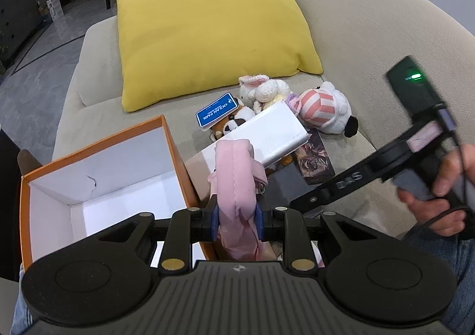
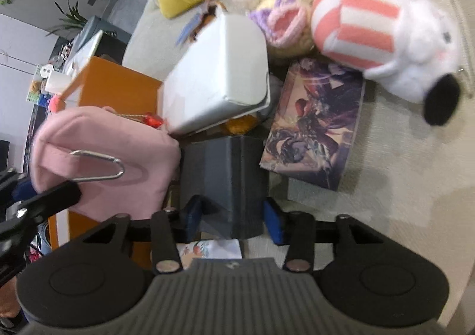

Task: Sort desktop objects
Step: 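Lift the pink backpack with the left gripper while the right gripper grasps the dark grey case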

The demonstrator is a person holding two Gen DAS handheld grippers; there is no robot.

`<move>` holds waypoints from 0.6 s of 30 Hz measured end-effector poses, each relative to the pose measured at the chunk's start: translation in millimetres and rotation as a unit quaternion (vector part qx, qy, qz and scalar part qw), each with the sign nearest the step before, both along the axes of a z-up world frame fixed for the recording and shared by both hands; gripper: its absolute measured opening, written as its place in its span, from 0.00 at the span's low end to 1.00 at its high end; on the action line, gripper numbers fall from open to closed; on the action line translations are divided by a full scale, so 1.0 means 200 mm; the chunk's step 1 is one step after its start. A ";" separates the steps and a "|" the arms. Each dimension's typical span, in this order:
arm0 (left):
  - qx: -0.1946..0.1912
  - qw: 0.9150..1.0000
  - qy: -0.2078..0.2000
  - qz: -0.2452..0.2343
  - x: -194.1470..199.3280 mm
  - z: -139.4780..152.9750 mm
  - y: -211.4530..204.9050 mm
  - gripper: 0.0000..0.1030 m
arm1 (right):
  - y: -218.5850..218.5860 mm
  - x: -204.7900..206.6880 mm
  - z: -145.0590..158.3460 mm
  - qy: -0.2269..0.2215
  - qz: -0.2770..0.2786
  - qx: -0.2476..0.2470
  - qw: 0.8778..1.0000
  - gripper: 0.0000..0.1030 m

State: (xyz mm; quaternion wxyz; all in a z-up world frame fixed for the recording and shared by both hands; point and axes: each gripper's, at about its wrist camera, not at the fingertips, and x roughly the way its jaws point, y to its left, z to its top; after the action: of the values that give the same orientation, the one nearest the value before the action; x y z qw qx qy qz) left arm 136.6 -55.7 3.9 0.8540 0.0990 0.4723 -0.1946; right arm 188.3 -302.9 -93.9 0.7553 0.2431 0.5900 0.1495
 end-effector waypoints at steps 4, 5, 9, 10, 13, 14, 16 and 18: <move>0.001 1.000 0.004 0.002 -0.02 0.00 0.02 0.26 | -0.02 -0.10 0.12 -0.030 -0.007 0.007 1.000 0.35; 0.000 1.000 0.005 0.004 -0.02 0.00 0.02 0.26 | -0.02 -0.11 0.14 -0.036 -0.008 0.017 0.999 0.33; -0.007 1.000 0.009 0.011 -0.03 0.00 0.04 0.26 | 0.03 -0.09 0.14 -0.042 0.003 0.041 0.998 0.27; -0.008 1.000 0.009 0.014 -0.03 0.00 0.04 0.26 | 0.06 -0.05 0.13 -0.043 0.005 0.036 0.998 0.28; -0.012 1.000 0.009 0.020 -0.03 0.00 0.06 0.26 | 0.11 -0.02 0.12 -0.049 -0.005 0.030 0.998 0.34; -0.013 1.000 0.010 0.020 -0.03 0.00 0.06 0.26 | 0.12 -0.02 0.13 -0.053 -0.010 0.017 0.998 0.42; -0.014 1.000 0.007 0.019 -0.03 0.00 0.05 0.26 | 0.13 -0.04 0.17 -0.062 -0.016 -0.011 0.998 0.44; -0.017 1.000 0.005 0.020 -0.03 0.00 0.05 0.26 | 0.15 -0.06 0.21 -0.073 -0.013 -0.021 0.997 0.45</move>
State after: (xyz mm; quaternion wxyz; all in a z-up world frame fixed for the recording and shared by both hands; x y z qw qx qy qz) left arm 129.7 -45.2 3.0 0.8566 0.0742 0.4754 -0.1862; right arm 177.2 -273.0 -52.4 0.8031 0.2235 0.5330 0.1448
